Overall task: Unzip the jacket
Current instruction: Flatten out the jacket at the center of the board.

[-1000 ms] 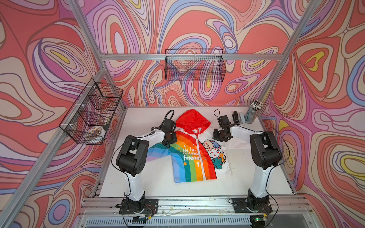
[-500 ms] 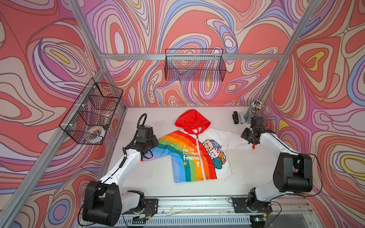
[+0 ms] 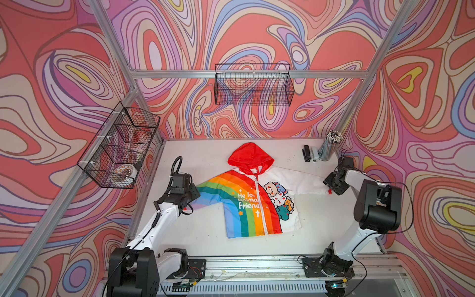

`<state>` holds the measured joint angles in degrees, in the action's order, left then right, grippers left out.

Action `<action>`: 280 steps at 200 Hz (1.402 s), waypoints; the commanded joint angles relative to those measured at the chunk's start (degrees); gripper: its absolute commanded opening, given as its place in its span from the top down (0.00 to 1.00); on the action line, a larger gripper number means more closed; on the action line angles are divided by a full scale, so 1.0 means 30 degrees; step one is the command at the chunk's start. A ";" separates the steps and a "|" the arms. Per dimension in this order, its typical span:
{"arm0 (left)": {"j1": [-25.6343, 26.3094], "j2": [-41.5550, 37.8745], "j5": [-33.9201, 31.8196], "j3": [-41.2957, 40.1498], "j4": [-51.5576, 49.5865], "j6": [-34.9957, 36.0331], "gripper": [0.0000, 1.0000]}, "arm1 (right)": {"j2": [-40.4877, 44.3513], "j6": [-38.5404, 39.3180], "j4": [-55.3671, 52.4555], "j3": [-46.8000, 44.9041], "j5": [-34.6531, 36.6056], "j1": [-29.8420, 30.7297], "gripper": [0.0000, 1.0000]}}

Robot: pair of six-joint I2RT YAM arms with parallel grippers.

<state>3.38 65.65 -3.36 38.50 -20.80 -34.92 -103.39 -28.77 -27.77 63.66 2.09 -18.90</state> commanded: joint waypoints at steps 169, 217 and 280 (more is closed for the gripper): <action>-0.2151 0.2548 -0.1167 0.0436 -0.2249 -0.1448 0.39 | -0.1819 0.0510 0.0583 0.0463 -0.2419 -0.0343 0.89; -0.2210 0.4308 -0.0786 0.0554 -0.1630 -0.1409 0.46 | -0.1691 0.0539 0.0599 0.0320 -0.2544 -0.0343 0.89; -0.2625 0.6025 -0.0657 0.0846 -0.1040 -0.1282 0.83 | -0.1499 0.0453 0.0744 0.0018 -0.2630 -0.0606 0.95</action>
<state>-3.36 82.21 -5.15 39.46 -24.43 -38.39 -107.55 -27.49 -24.38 65.67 -5.41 -20.21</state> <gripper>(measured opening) 0.278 0.097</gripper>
